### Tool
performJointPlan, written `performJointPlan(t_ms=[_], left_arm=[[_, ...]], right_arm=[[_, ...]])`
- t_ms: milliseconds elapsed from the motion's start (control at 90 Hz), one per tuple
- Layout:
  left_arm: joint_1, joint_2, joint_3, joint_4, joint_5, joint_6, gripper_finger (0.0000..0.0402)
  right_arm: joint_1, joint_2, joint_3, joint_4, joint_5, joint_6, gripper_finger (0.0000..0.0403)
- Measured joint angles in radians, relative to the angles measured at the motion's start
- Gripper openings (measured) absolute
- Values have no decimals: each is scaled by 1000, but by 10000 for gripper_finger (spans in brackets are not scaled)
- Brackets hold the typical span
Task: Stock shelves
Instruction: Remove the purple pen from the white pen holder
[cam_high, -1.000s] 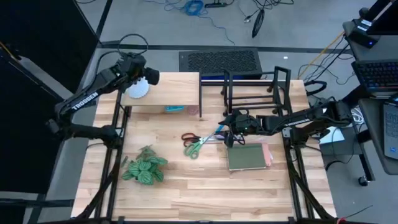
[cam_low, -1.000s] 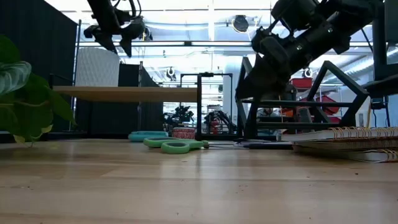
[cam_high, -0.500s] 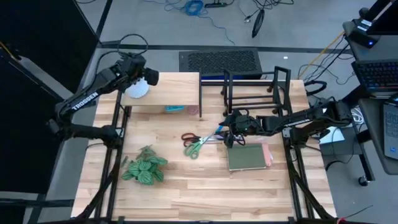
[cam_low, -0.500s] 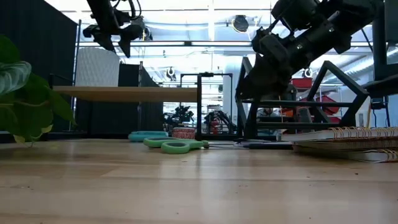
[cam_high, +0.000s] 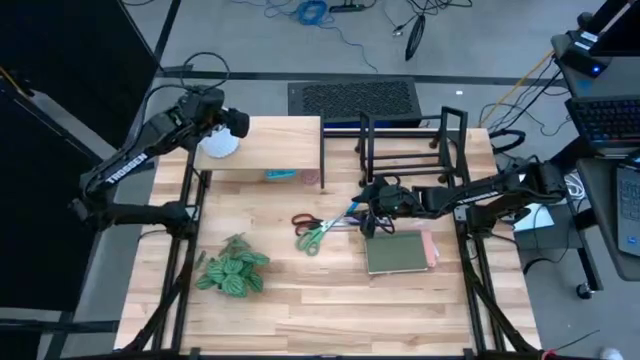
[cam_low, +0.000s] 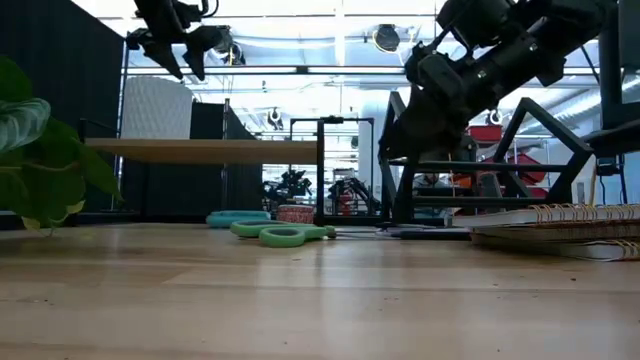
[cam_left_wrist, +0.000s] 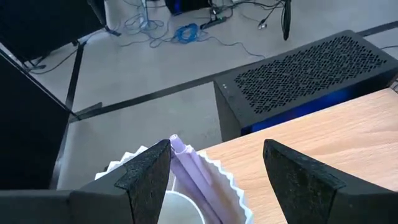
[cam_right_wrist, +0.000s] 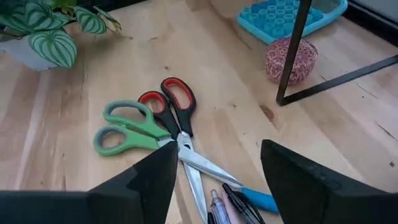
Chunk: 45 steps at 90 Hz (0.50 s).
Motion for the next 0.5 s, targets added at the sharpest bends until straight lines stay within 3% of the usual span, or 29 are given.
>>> performJointPlan(t_ms=[500], left_arm=[[0,0,0,-13,13,26,242]], right_arm=[[0,0,0,12,0,-20,215]])
